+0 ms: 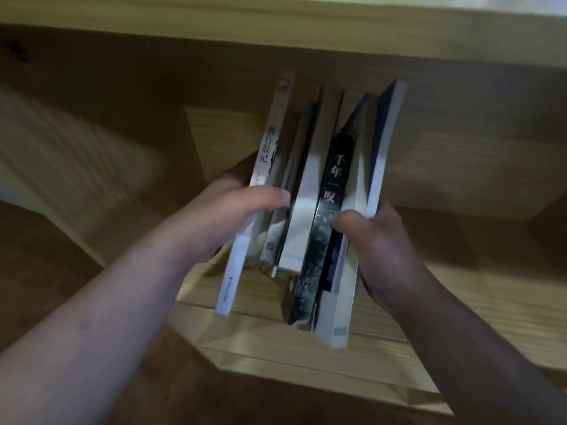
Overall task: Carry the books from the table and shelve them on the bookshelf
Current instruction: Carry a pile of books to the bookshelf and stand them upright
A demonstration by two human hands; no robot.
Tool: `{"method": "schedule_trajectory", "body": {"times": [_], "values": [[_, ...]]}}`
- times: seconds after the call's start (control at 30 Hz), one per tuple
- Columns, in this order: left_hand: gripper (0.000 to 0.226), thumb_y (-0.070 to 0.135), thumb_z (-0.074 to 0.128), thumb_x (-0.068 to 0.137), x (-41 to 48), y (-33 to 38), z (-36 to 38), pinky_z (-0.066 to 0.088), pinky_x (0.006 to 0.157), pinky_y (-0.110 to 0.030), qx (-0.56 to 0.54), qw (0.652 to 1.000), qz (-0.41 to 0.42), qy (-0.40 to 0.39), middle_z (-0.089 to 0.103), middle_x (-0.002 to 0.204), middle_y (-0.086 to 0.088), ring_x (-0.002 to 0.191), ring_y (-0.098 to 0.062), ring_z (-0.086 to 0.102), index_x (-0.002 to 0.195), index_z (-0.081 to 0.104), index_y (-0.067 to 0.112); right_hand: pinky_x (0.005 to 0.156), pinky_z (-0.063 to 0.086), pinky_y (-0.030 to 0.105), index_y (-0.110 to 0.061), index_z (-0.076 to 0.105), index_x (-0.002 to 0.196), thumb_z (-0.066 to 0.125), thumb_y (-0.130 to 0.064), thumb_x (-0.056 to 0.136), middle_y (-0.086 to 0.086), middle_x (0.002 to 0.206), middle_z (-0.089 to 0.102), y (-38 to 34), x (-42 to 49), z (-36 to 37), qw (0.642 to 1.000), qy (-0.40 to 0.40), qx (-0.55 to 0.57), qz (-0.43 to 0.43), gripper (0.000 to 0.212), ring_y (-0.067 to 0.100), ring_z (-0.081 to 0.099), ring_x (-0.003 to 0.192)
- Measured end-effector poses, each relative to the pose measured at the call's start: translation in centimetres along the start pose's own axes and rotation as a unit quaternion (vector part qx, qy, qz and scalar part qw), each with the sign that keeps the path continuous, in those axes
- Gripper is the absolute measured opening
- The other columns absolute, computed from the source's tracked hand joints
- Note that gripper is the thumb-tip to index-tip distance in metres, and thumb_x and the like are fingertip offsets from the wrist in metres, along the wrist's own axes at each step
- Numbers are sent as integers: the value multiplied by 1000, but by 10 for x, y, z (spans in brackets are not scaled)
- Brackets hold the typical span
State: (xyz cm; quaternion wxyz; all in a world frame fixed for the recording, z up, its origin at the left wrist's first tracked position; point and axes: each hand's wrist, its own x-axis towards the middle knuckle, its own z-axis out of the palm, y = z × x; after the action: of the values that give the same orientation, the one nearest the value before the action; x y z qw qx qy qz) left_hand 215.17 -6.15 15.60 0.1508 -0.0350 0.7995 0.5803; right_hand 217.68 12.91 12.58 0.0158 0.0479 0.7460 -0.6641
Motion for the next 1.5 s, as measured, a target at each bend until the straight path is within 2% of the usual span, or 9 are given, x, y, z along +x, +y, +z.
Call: {"method": "schedule_trajectory", "body": {"times": [0.17,0.33,0.5,0.6,0.73,0.9,1.03,1.17,1.5], "values": [[47,39,58,92,25,-10,-2,20,95,-29,-18,999,-45,-16,49,141,7,115,-5,33,138,57,29,87,57,39,-29,62,128,65,-14,87,-5,103,77,-2,27,4,999,-14,-41,-3,44,14,74,96],[63,42,61,88,48,-16,-14,18,118,-40,25,997,-69,-5,39,143,10,133,-13,32,146,46,24,80,58,34,-39,56,130,64,-15,89,-12,99,77,-7,36,16,996,-45,-78,5,48,5,74,86],[38,42,50,97,53,-11,-24,19,117,-42,69,995,-52,-42,37,159,-4,146,-24,30,132,56,28,56,48,23,-41,51,129,62,-15,91,-14,71,70,-11,38,20,993,-40,-113,20,47,-2,59,53],[9,40,46,100,47,-10,-29,19,116,-41,62,994,-44,-78,31,162,-6,148,-24,26,97,54,39,55,46,24,-38,51,123,62,-19,93,-2,77,71,-16,35,21,989,-44,-124,68,38,6,60,59],[11,46,45,99,55,-9,-24,18,120,-46,102,987,-102,-64,31,162,-7,148,-26,26,101,54,40,50,42,25,-26,59,100,62,-16,96,-4,77,61,-19,29,19,981,-63,-114,144,11,7,57,61],[46,39,49,100,68,-5,-28,39,87,-26,132,982,-123,-63,39,156,-6,122,-20,47,143,49,23,66,58,33,-29,57,103,70,-36,90,0,92,67,-29,39,22,961,-63,-203,174,19,18,66,79],[56,27,59,97,72,-4,-33,39,107,-38,165,977,-129,-33,48,149,-13,135,-29,46,147,41,12,72,52,25,-36,8,160,74,-54,76,14,139,51,-39,61,32,922,-8,-376,92,108,32,62,113],[7,13,59,94,68,-6,-41,51,78,-38,109,982,-146,-57,64,99,-15,91,-31,61,99,63,9,86,45,28,-34,31,153,68,-64,80,16,142,35,-46,73,50,897,-40,-437,50,87,36,56,122],[10,7,57,93,48,-27,-61,41,54,-22,-16,976,32,214,59,88,-15,74,-22,53,100,62,4,77,49,30,-36,30,154,69,-44,82,14,151,23,-44,74,66,906,-55,-415,61,82,30,60,102]]}}
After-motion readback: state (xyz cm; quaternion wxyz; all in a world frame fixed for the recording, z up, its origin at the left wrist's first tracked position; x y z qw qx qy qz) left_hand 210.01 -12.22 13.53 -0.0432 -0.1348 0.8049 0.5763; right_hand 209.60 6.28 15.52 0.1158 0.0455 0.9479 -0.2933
